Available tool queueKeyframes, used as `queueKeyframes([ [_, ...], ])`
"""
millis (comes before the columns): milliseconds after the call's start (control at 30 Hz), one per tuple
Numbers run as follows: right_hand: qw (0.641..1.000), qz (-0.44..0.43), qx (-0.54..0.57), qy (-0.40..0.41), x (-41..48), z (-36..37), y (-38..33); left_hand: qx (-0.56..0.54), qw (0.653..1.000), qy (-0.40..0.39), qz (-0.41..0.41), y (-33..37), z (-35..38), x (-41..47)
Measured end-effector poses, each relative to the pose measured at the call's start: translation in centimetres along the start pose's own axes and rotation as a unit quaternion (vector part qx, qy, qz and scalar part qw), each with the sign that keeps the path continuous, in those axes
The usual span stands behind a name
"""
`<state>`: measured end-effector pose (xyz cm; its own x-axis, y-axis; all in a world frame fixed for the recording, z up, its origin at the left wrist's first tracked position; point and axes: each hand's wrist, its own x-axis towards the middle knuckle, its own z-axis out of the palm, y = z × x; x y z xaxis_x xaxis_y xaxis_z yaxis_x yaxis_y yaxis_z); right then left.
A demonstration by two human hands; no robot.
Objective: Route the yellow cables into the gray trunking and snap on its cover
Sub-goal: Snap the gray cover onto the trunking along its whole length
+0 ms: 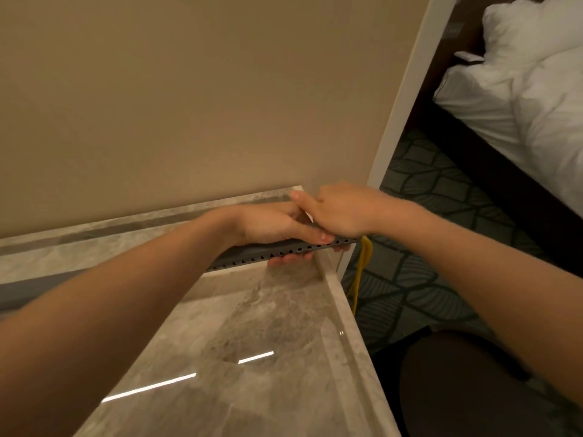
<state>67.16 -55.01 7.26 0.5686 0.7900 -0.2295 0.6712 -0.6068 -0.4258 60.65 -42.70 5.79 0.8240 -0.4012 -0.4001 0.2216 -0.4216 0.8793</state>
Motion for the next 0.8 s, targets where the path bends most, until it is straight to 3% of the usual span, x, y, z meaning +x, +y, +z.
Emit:
queueKeyframes([
  [167, 1.000, -0.005, 0.020, -0.007, 0.5, 1.1, -0.2, 0.021, 0.999, 0.019, -0.021, -0.1, 0.0, -0.8],
  [400, 0.998, 0.042, -0.035, 0.014, 0.5, 1.8, 0.2, 0.163, 0.971, 0.065, -0.161, -1.4, -1.0, -3.2],
  [633, 0.979, 0.010, -0.198, -0.035, 0.9, 2.4, -1.3, 0.164, 0.976, 0.083, -0.115, -2.6, -0.8, -4.3],
  [800, 0.982, 0.007, -0.179, -0.061, 1.3, 3.0, -2.9, 0.127, 0.984, 0.089, -0.087, -3.1, -0.7, -3.7],
])
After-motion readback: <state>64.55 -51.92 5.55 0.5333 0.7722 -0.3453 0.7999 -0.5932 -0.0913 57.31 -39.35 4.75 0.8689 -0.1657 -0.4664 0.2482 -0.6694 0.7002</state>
